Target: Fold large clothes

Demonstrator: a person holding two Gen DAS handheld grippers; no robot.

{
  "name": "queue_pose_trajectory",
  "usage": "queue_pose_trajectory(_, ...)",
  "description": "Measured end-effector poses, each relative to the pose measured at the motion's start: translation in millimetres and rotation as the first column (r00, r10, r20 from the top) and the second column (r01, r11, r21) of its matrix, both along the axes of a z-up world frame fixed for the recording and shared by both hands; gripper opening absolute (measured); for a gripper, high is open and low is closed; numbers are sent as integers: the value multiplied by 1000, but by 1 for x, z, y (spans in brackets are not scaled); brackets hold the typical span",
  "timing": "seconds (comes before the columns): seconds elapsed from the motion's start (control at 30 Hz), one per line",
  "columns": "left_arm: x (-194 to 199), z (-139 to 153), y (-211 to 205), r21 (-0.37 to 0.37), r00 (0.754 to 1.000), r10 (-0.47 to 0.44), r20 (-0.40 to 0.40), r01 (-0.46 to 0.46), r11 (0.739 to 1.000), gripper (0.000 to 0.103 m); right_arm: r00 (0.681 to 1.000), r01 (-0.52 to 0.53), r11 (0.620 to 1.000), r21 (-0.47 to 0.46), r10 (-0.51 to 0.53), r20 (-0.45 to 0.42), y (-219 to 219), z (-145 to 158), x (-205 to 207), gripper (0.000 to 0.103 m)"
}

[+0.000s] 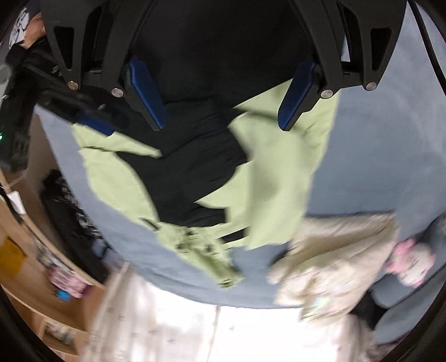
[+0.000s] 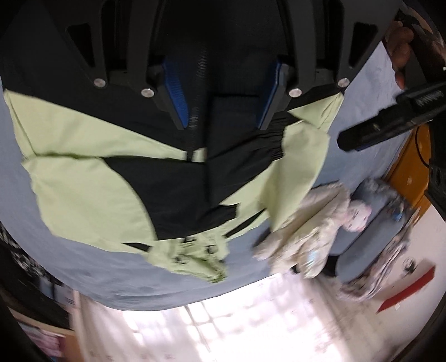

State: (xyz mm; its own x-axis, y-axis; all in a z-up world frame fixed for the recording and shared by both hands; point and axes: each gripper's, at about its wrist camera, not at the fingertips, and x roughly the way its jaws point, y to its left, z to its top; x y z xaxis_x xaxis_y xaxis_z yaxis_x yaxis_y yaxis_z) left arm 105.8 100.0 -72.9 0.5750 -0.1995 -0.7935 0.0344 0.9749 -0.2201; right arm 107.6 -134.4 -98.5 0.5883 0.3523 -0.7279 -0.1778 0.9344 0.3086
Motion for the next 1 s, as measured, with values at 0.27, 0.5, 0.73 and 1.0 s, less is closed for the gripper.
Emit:
queue_pose_trajectory(0.27,-9,-34,39,56,994,81,-79,-77,995,81,976,-218,963,-159,215,-36,59,-25,7,70)
queue_pose_trajectory(0.5,-8,-43,52,8,992,87,-93,-87,996,81,940,-335,871,-359,337,-58,103,-43,11,70)
queue_pose_trajectory(0.73,-7,-52,56,7,990,84,-113,-84,996,81,921,-363,748,-556,379,-91,129,-69,17,65)
queue_pose_trajectory(1.0,-10,-54,56,8,990,88,-111,-87,996,81,923,-354,801,-482,383,-40,109,-24,31,13)
